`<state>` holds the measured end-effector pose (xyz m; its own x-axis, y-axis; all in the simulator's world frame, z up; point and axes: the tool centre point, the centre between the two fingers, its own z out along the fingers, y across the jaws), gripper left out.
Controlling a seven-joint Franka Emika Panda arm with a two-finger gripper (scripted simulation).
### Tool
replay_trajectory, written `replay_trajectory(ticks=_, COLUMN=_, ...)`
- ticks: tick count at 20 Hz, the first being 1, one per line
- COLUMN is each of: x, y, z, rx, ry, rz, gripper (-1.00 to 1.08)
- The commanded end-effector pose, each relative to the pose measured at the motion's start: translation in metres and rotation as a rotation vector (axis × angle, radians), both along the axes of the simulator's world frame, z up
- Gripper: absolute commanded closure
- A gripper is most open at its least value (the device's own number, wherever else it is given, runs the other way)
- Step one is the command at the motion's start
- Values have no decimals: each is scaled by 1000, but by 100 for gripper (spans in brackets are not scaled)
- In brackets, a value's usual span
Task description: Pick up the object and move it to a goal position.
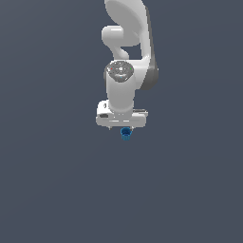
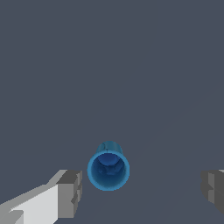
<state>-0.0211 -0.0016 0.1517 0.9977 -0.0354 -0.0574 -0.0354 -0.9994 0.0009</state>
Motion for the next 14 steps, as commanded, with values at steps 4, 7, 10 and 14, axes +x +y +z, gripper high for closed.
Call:
replay_trajectory(ticks=4, x=1, y=-2, z=1, rx=3, ry=-2, rz=-2, gripper=-92)
replay_trajectory(ticks=7, x=4, y=-8, z=3, rx=10, ry=-7, rz=-5, gripper=-92)
replay_trajectory(ticks=10, x=6, y=-13, z=6, rx=16, ry=-11, rz=-6, gripper=-92)
replay_trajectory(ticks=14, x=6, y=-13, z=6, rx=16, ry=-11, rz=-5, gripper=-92)
